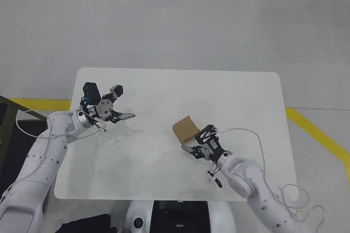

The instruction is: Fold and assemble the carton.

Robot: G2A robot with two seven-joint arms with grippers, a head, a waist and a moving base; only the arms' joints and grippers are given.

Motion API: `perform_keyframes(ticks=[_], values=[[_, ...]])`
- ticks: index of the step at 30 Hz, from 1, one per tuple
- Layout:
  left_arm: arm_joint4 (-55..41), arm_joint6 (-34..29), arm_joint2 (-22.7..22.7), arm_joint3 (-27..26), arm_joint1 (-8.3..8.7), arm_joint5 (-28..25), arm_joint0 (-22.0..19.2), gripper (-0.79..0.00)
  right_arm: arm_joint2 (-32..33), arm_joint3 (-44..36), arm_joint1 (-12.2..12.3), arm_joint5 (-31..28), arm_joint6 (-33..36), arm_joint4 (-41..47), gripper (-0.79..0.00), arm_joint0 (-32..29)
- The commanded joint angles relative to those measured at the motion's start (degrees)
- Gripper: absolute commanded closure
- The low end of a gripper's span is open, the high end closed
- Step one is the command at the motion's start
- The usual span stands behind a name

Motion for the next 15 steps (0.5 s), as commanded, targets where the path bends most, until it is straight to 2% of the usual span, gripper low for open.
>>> perform_keyframes(ticks=[1,15], values=[[0.0,0.0,0.0,0.0,0.00,0.0,0.0,-0.785,-1.1,1.3,-0.4,0.8,0.6,-1.0,-0.785,1.3],[0.0,0.0,0.0,0.0,0.00,0.0,0.0,-0.785,-4.8,6.0,-2.6,3.5,2.0,-1.3,-0.785,5.8]])
